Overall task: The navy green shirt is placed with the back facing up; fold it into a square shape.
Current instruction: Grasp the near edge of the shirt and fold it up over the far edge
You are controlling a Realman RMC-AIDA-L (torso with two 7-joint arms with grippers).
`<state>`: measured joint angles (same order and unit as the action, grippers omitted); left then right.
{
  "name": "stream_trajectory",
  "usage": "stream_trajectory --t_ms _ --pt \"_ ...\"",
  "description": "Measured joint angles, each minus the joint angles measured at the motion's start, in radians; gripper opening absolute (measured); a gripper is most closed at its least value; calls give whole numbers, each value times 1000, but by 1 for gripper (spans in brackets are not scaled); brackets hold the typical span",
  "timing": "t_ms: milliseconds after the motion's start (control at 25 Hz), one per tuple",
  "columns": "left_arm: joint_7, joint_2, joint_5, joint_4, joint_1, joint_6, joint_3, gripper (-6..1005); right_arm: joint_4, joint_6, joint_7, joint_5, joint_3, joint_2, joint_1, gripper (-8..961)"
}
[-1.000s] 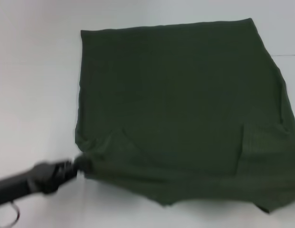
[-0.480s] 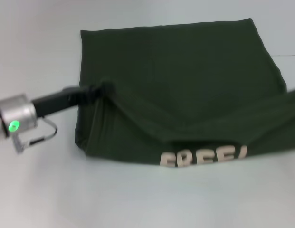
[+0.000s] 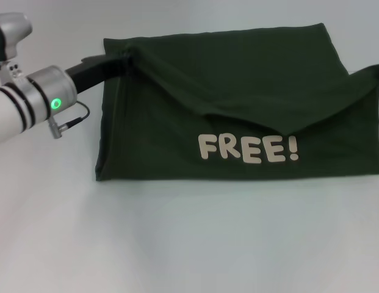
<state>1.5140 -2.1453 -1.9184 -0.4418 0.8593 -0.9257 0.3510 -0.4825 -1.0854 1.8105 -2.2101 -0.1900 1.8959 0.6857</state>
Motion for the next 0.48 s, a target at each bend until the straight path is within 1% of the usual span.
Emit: stream_trajectory --t_ms 240,400,480 --pt "-164 -16 108 89 23 130 1 71 80 157 -85 14 -1 17 29 47" --pt "-281 -19 188 160 24 186 -1 70 132 257 -175 63 -1 35 32 47" --pt "-330 -20 228 186 20 199 -2 70 145 286 -215 82 -2 45 34 47"
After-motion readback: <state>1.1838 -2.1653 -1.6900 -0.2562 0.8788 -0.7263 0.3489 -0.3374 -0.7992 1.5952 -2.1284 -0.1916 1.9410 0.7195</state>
